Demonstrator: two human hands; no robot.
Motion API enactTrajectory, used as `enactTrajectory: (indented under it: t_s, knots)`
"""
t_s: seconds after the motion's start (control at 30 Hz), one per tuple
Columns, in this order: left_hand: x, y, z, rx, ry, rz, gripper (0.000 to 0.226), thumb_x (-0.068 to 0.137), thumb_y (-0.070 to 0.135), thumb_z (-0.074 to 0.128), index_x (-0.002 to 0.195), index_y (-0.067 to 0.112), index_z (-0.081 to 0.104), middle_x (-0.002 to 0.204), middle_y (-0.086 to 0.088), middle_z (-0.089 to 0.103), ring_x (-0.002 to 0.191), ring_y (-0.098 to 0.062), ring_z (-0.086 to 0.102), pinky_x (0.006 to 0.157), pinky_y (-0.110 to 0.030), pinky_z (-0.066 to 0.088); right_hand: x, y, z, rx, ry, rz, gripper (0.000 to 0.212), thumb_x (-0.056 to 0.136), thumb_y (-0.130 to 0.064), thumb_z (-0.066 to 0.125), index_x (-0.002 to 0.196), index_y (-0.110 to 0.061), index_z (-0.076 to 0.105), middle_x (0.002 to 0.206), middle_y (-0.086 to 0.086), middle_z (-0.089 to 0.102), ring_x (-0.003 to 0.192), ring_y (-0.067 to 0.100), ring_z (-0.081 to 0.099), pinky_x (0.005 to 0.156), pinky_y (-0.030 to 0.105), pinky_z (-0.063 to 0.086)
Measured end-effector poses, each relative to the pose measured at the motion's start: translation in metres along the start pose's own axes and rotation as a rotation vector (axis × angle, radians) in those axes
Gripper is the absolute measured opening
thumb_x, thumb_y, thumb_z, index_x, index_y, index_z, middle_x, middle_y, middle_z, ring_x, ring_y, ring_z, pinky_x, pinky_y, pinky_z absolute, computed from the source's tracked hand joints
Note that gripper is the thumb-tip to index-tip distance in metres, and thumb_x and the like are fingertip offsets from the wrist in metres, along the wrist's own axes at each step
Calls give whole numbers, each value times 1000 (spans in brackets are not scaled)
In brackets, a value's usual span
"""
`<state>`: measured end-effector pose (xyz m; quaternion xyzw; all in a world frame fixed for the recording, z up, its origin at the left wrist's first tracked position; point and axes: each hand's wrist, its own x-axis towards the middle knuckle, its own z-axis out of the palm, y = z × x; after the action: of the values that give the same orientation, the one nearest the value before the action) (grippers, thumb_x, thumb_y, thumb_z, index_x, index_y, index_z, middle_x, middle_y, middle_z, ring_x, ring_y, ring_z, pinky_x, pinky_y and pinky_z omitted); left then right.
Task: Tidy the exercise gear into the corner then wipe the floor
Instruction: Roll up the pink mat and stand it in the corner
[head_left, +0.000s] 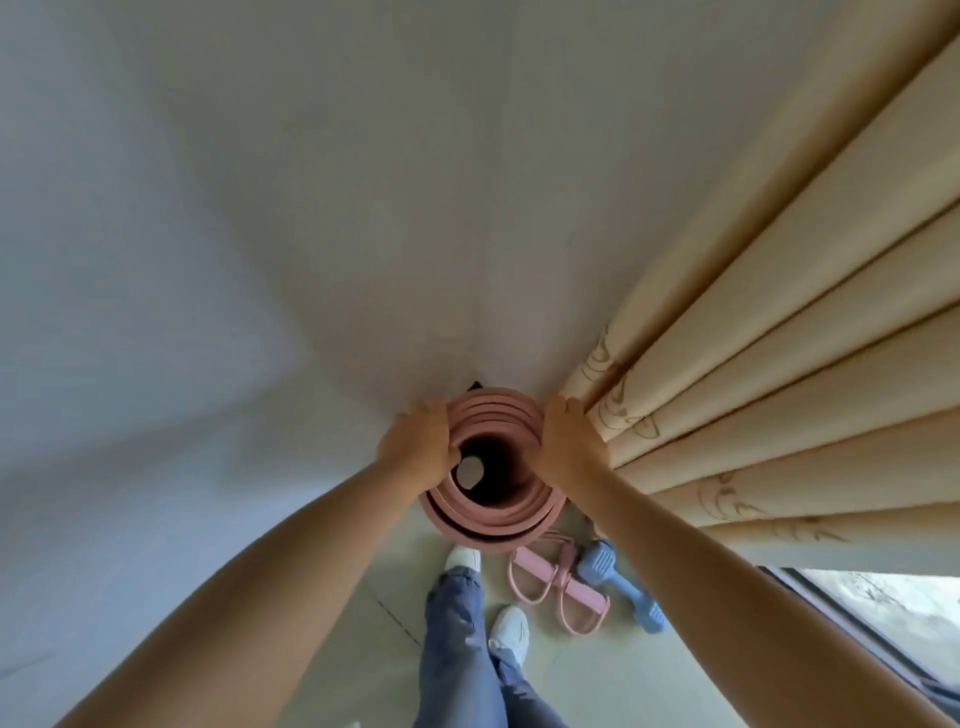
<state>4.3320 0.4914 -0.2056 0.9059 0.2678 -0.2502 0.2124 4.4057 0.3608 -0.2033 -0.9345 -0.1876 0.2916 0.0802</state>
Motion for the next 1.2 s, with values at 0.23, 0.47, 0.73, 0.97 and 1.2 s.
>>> enactTrajectory:
  t_s: [0.23,0.47,0.73,0.97,1.2]
  knots:
    - [98,-1,18,4,-67,-21,49,95,24,50,135,3,32,132,-16,45,120,-29,49,96,-33,47,92,3,24,4,-13,65,44,90,-19,56,129,-6,38,130,13,43,114,24,51,88,28,47]
    - [171,-12,44,24,-102,-58,43,97,22,46,134,3,34,132,-17,45,119,-27,50,96,-29,46,163,5,55,27,-69,111,40,89,-10,54,126,-3,39,132,15,41,119,27,46,91,31,46]
    - [210,-10,55,-15,-44,-76,45,98,26,44,136,5,32,136,-18,38,126,-32,39,99,-37,43,199,7,61,-41,0,86,44,86,-1,51,127,0,37,133,17,38,120,31,43,93,32,43]
    - [186,-11,49,50,-2,-44,63,98,37,42,147,6,18,143,-14,33,131,-29,37,101,-37,42,178,14,60,-150,-17,29,43,93,-16,46,131,-1,33,134,17,38,122,29,42,92,31,44]
    - [112,-12,27,89,67,-124,43,99,16,41,139,8,30,139,-12,37,126,-27,42,99,-33,42,130,5,42,-296,-26,-217,39,92,-16,48,130,-9,40,133,12,43,120,26,44,96,32,42]
